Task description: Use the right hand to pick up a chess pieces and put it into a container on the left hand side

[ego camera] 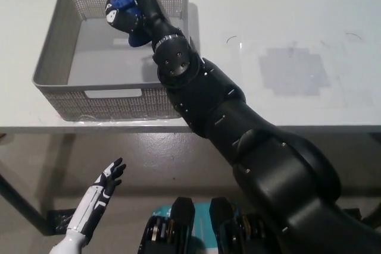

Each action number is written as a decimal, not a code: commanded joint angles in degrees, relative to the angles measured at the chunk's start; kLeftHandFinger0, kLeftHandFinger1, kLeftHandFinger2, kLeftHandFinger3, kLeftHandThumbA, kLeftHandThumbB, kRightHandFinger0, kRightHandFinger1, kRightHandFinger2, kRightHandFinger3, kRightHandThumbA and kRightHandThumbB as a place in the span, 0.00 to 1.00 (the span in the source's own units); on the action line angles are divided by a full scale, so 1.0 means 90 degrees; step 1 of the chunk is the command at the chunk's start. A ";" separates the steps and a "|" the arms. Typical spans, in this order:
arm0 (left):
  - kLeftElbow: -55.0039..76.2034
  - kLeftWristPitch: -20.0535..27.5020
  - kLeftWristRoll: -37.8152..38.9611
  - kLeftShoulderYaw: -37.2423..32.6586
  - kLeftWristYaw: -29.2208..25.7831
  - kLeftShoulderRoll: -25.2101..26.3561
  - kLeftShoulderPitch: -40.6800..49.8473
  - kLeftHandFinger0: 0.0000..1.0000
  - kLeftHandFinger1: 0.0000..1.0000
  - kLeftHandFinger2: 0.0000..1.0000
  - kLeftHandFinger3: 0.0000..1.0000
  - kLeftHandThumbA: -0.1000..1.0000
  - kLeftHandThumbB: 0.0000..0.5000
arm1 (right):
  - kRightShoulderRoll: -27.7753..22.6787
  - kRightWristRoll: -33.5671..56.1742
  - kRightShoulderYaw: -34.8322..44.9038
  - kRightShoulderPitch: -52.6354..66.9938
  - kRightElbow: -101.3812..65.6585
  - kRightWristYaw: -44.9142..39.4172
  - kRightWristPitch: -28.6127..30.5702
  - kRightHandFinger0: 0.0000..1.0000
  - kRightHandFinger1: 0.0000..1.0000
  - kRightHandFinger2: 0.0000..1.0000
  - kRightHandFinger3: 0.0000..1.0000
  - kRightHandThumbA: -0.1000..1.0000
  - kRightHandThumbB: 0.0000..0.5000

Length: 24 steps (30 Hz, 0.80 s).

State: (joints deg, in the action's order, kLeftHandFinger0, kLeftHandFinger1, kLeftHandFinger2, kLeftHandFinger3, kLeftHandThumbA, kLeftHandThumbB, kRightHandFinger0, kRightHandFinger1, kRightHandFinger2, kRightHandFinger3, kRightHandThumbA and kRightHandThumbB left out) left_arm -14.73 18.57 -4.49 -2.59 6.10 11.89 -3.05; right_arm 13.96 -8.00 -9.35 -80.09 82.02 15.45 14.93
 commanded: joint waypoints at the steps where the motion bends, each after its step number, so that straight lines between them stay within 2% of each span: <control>1: 0.0084 0.0124 -0.0043 -0.0018 0.0065 0.0110 -0.0142 1.00 1.00 1.00 1.00 1.00 0.51 | -0.0095 -0.0137 -0.0125 -0.0392 -0.0063 -0.0519 -0.0251 0.43 0.61 0.72 0.82 0.09 0.42; 2: 0.0096 0.0091 -0.0031 -0.0019 0.0079 0.0112 -0.0146 1.00 1.00 1.00 1.00 1.00 0.51 | -0.0123 -0.0170 -0.0173 -0.0418 -0.0061 -0.0684 -0.0351 0.59 0.75 0.82 0.91 0.20 0.44; 3: 0.0090 0.0098 -0.0023 -0.0020 0.0087 0.0115 -0.0153 1.00 1.00 1.00 1.00 1.00 0.50 | -0.0153 -0.0179 -0.0209 -0.0424 -0.0063 -0.0883 -0.0379 0.90 1.00 1.00 1.00 0.31 0.48; 4: 0.0094 0.0097 -0.0023 -0.0021 0.0091 0.0115 -0.0164 1.00 1.00 1.00 1.00 1.00 0.50 | -0.0178 -0.0171 -0.0225 -0.0428 -0.0069 -0.1008 -0.0389 1.00 1.00 1.00 1.00 0.39 0.53; 6: 0.0124 0.0066 -0.0088 -0.0040 0.0099 0.0147 -0.0188 1.00 1.00 1.00 1.00 1.00 0.50 | -0.0236 -0.0334 -0.0413 -0.0465 -0.0078 -0.1232 -0.0561 1.00 1.00 1.00 1.00 0.68 0.71; 7: 0.0122 0.0072 -0.0075 -0.0040 0.0109 0.0152 -0.0191 1.00 1.00 1.00 1.00 1.00 0.50 | -0.0251 -0.0393 -0.0478 -0.0468 -0.0078 -0.1263 -0.0606 1.00 1.00 1.00 1.00 0.76 0.74; 8: 0.0096 0.0099 -0.0059 -0.0045 0.0119 0.0151 -0.0207 1.00 1.00 1.00 1.00 1.00 0.50 | -0.0273 -0.0417 -0.0532 -0.0469 -0.0087 -0.1315 -0.0640 1.00 1.00 1.00 1.00 0.81 0.73; 14: 0.0024 0.0221 -0.0050 -0.0045 0.0121 0.0153 -0.0264 1.00 1.00 1.00 1.00 1.00 0.50 | -0.0361 -0.0357 -0.0568 -0.0490 -0.0131 -0.1500 -0.0717 1.00 1.00 1.00 1.00 0.94 0.77; 16: 0.0071 0.0169 -0.0080 -0.0044 0.0103 0.0148 -0.0252 1.00 1.00 1.00 1.00 1.00 0.51 | -0.0385 -0.0324 -0.0528 -0.0482 -0.0145 -0.1520 -0.0696 1.00 1.00 1.00 1.00 0.95 0.75; 20: 0.0028 0.0268 -0.0050 -0.0047 0.0124 0.0147 -0.0253 1.00 1.00 1.00 1.00 1.00 0.49 | -0.0419 -0.0322 -0.0511 -0.0470 -0.0156 -0.1543 -0.0658 1.00 1.00 1.00 1.00 1.00 0.78; 23: 0.0030 0.0256 -0.0105 -0.0061 0.0122 0.0160 -0.0260 1.00 1.00 1.00 1.00 1.00 0.50 | -0.0441 -0.0234 -0.0409 -0.0487 -0.0190 -0.1534 -0.0604 1.00 1.00 1.00 1.00 1.00 0.83; 24: 0.0023 0.0264 -0.0100 -0.0061 0.0126 0.0161 -0.0263 1.00 1.00 1.00 1.00 1.00 0.50 | -0.0446 -0.0228 -0.0394 -0.0494 -0.0197 -0.1529 -0.0579 1.00 1.00 1.00 1.00 1.00 0.82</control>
State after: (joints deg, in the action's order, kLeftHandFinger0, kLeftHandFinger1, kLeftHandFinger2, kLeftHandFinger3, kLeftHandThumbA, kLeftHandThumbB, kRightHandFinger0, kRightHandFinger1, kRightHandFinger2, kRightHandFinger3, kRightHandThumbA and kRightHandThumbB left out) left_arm -15.00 18.76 -5.09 -2.81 6.55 12.26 -4.62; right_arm 10.84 -10.42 -13.80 -80.10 81.97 2.65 8.69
